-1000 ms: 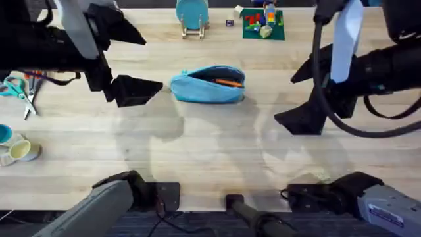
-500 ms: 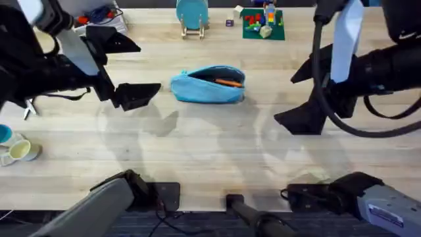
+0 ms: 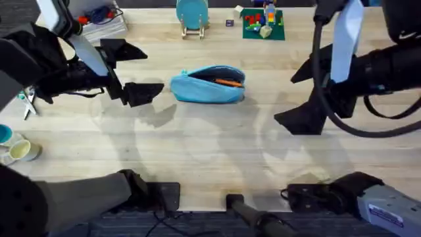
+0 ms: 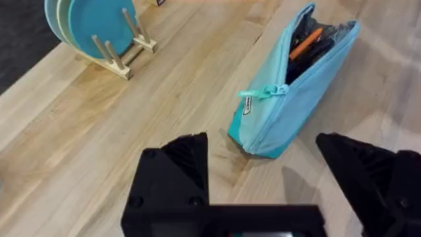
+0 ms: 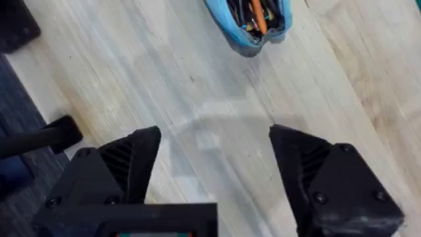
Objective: Unzip the bag, pick up the pens from the table one at a time and place them inside, then zip the bag closed.
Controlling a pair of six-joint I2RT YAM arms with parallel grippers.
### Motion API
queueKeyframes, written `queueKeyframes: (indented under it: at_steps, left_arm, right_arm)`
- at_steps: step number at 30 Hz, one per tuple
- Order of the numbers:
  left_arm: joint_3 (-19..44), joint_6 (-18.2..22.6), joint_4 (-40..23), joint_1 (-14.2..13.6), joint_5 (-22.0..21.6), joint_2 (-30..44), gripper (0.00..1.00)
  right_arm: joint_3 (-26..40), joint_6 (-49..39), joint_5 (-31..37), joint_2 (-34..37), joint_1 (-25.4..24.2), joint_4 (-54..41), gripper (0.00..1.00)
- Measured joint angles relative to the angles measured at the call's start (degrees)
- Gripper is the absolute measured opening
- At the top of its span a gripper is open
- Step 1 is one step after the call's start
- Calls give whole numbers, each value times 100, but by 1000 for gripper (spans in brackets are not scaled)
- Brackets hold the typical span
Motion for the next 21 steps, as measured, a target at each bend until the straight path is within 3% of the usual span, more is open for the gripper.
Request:
queueKeyframes:
  at_steps: [16,21]
  left_arm:
    - [0,352,-57,-32,154,741,991]
    - [0,418,-438,-35,127,741,991]
  right_arm:
    - [0,0,0,0,0,0,998]
    - [0,-2,0,0,0,0,997]
